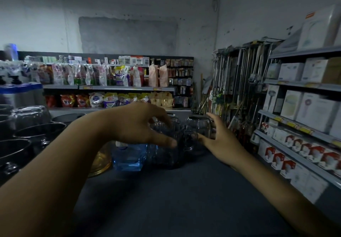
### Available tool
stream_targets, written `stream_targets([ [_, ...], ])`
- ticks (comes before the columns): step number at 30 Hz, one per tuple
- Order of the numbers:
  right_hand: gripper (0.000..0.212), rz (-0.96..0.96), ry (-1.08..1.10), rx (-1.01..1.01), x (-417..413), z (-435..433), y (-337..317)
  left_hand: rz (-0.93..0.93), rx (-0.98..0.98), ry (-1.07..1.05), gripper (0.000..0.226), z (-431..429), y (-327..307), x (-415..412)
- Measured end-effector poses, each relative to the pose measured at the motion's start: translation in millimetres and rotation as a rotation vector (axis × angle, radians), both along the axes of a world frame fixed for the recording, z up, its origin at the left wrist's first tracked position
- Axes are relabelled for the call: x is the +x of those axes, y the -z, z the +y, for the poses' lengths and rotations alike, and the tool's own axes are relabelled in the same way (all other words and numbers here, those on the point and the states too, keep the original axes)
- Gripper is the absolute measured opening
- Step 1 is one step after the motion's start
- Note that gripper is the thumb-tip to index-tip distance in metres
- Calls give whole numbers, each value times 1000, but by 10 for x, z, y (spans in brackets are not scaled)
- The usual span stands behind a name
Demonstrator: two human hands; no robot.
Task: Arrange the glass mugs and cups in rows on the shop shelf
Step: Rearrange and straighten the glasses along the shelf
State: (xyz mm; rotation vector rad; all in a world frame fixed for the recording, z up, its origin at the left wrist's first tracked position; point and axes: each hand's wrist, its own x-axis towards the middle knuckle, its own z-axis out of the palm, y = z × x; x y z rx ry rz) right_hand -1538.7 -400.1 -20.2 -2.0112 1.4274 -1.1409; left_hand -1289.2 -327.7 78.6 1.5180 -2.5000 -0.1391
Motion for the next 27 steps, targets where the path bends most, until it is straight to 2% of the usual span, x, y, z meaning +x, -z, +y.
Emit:
stream_targets([
  [6, 87, 11, -4, -36, 19, 69, -22, -30, -68, 30, 71, -81, 71, -75],
  [11, 66, 116, 31, -166, -58, 295, -90, -117, -57, -3, 85, -61, -14, -188],
  [13, 50, 117, 21, -227, -98, 418, -120, -173, -72, 7, 81, -33, -52, -249],
  [15, 32, 33, -20, -206, -117, 539, -163, -170, -82, 13, 72, 2, -71, -273],
  [17, 22, -161, -96, -41, -98, 648, -247, -76, -92, 17, 64, 39, -107, -253],
  [20, 48, -550, -342, 335, -29, 738, -393, 186, -86, 6, 66, 110, -194, -200],
  [21, 52, -617, -405, 399, 13, 778, -450, 259, -85, -7, 64, 136, -218, -181],
  [24, 54, -678, -539, 402, 198, 852, -566, 469, 10, 25, 65, 237, -228, -139],
  [27, 55, -714, -548, 324, 331, 912, -655, 599, 17, 51, 58, 323, -157, -103],
])
